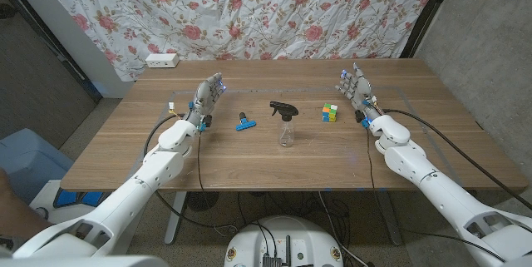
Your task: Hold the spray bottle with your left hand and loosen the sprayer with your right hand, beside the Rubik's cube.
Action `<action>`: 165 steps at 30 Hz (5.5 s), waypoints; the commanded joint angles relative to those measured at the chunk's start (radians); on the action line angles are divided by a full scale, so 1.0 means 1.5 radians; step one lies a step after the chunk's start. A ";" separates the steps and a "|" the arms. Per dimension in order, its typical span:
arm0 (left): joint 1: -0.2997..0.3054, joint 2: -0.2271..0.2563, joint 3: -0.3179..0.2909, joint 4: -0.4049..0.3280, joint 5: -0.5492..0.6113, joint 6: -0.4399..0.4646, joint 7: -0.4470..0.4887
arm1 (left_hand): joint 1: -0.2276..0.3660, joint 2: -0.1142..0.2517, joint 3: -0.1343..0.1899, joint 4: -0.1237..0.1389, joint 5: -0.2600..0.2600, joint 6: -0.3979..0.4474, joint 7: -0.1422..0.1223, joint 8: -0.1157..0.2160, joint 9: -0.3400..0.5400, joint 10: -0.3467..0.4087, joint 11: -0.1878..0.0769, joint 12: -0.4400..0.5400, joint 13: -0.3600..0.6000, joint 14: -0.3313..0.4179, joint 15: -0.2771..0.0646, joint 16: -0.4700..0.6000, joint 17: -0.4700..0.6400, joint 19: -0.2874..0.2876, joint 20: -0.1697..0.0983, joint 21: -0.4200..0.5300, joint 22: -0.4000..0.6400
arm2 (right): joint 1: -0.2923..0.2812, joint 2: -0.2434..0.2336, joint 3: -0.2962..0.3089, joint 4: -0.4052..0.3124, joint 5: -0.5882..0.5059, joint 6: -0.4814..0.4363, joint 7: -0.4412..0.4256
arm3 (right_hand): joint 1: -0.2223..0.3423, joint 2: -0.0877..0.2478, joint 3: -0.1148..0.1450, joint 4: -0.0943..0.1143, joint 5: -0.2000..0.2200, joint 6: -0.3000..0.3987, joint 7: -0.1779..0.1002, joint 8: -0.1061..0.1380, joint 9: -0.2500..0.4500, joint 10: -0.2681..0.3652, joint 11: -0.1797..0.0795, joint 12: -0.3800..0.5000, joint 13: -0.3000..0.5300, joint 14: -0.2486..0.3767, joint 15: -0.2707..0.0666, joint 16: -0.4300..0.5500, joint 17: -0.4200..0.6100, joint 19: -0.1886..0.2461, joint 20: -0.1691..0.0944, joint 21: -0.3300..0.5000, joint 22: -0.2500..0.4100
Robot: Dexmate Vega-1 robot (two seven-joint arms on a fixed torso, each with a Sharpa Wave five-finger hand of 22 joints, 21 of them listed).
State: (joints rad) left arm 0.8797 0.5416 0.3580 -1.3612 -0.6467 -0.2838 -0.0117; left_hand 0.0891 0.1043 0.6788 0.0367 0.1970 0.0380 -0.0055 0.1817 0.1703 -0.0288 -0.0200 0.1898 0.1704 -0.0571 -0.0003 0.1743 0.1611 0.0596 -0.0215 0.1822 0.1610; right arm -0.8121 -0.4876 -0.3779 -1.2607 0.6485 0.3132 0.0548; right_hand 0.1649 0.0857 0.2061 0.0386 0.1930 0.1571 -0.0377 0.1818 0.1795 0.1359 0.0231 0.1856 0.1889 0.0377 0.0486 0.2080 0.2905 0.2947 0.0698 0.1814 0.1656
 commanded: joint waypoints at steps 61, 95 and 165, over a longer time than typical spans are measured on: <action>-0.035 0.109 0.063 -0.021 -0.019 0.013 -0.327 | 0.157 -0.049 0.030 -0.155 -0.010 0.046 -0.047 0.016 0.002 0.047 -0.057 0.005 0.003 0.023 -0.042 0.002 0.004 0.002 -0.035 -0.001 0.001 | -0.078 0.003 0.011 -0.084 -0.019 0.025 -0.084 | 0.020 0.002 0.017 -0.023 0.010 0.007 -0.003 0.005 0.000 0.009 -0.006 0.005 0.001 0.006 0.004 -0.001 -0.019 -0.018 -0.005 0.001 0.002; -0.121 0.112 0.136 0.015 0.041 0.026 -0.460 | 0.249 -0.100 0.051 -0.153 -0.007 -0.029 -0.052 0.002 0.003 -0.017 -0.049 -0.009 0.002 -0.030 -0.031 -0.005 0.004 -0.051 -0.033 -0.008 0.001 | -0.082 -0.007 0.013 -0.093 -0.036 0.006 -0.115 | 0.018 0.006 0.019 -0.029 0.009 0.006 -0.003 0.005 0.000 0.011 -0.002 0.006 0.001 0.006 0.010 0.001 -0.022 -0.019 -0.005 0.003 0.002; -0.142 0.084 0.214 0.022 0.181 -0.031 -0.425 | 0.331 -0.177 0.028 -0.149 -0.003 -0.030 -0.055 0.016 0.003 -0.012 -0.060 0.000 0.003 -0.029 -0.043 0.004 0.005 -0.082 -0.046 -0.003 0.002 | -0.099 -0.026 0.016 -0.121 -0.047 -0.024 -0.139 | 0.036 -0.016 0.019 -0.067 0.007 -0.014 -0.001 0.003 0.001 0.005 -0.001 0.005 0.001 0.008 0.006 0.002 -0.034 -0.008 -0.011 0.006 0.001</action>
State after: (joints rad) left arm 0.6702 0.6962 0.6641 -1.3581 -0.3962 -0.3095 -0.6716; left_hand 0.5717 -0.1603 0.7254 -0.1837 0.1855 -0.0108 -0.0855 0.1985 0.1698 -0.0540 -0.1051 0.1819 0.1697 -0.1070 -0.0357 0.1742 0.1651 -0.0587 -0.0357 0.1743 0.1603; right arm -0.9548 -0.5212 -0.3576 -1.4368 0.5722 0.2790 -0.1582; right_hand 0.2241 0.0634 0.2348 -0.0541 0.2010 0.1387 -0.0413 0.1853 0.1771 0.1427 0.0161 0.1855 0.1883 0.0466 0.0573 0.2080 0.2368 0.2766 0.0517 0.1851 0.1650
